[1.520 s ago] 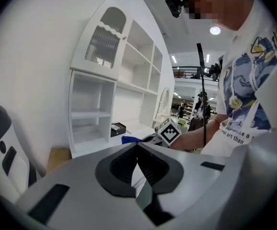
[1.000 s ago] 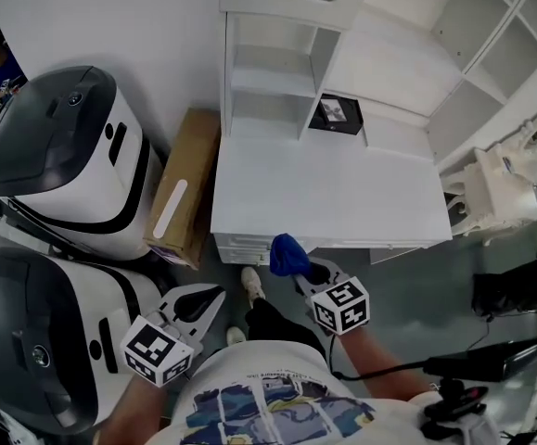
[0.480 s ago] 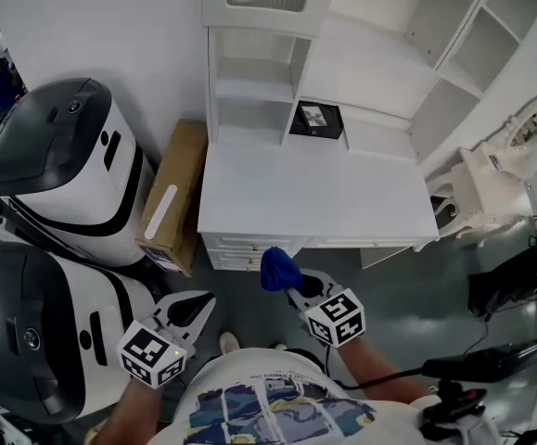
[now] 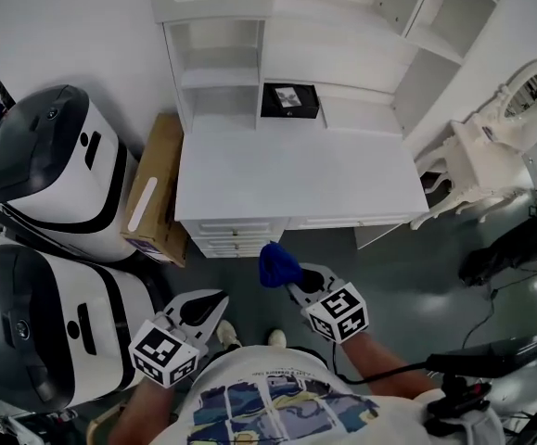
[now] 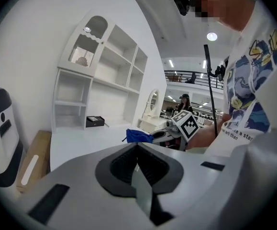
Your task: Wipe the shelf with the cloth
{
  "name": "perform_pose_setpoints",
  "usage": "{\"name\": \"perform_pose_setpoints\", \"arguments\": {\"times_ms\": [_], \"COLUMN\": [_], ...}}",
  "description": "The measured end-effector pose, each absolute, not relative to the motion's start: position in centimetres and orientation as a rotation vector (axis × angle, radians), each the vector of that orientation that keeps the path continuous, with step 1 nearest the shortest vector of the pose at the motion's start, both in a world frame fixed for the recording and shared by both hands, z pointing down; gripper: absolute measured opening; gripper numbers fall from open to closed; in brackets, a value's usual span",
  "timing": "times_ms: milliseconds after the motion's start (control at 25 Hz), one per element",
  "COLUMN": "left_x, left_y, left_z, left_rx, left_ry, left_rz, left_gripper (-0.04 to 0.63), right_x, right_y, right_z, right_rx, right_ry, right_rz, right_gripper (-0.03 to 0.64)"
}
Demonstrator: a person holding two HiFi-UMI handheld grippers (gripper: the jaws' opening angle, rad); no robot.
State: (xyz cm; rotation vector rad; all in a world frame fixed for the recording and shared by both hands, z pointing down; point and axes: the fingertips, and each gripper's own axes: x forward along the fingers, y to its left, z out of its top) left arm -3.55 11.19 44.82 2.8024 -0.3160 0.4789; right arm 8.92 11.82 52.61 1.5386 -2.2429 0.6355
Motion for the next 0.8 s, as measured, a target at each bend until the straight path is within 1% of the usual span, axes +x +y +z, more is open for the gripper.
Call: {"name": "perform_pose_setpoints", "arguments": {"times_ms": [800], "left_x": [2.8], "left_y": [16.2], "left_z": [45.6], "left_rx": [2.824], "left_ry": [-0.258], "left_rz": [0.561], "left_gripper": [0.014], "right_x": [13.5], "right_y": [16.2], "right_z": [53.1], "right_rx": [1.537], "right_ry": [-2.262], "right_rz": [0.598], "right_gripper": [0.069]}}
